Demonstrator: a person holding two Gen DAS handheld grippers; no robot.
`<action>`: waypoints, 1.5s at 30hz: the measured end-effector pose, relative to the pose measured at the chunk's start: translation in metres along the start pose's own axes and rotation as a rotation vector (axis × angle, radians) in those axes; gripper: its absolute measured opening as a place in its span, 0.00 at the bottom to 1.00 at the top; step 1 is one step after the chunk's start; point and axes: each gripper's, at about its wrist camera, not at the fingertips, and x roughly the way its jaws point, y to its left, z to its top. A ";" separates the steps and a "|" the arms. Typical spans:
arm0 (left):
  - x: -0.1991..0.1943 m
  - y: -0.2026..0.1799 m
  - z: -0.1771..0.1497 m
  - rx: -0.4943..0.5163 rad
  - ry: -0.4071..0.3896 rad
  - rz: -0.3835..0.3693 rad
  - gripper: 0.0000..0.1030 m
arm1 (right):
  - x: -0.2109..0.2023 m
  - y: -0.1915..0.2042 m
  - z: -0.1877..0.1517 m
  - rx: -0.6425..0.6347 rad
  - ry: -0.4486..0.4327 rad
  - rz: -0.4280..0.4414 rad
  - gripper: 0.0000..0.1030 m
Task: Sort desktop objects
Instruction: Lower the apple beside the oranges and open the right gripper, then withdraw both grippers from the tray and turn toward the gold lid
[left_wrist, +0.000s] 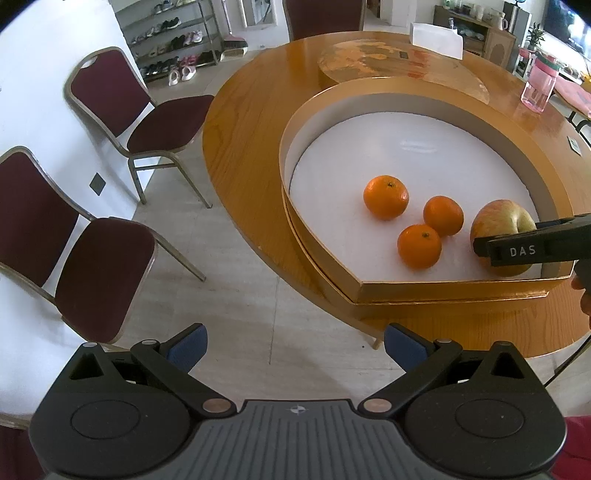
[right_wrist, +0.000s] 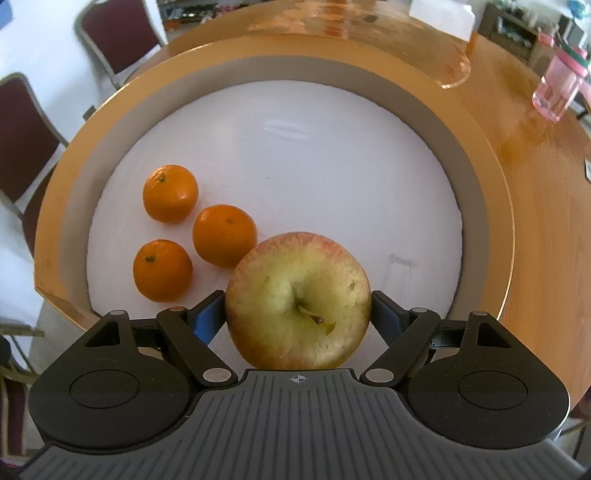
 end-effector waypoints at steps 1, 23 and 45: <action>0.000 0.000 0.000 0.002 -0.001 0.000 0.99 | -0.003 0.000 0.000 0.003 -0.010 0.003 0.84; 0.008 -0.021 0.013 0.125 -0.015 -0.082 0.99 | -0.093 -0.034 -0.028 0.176 -0.161 -0.006 0.87; -0.016 -0.056 0.052 0.240 -0.175 -0.213 0.99 | -0.159 -0.073 -0.036 0.225 -0.310 -0.200 0.87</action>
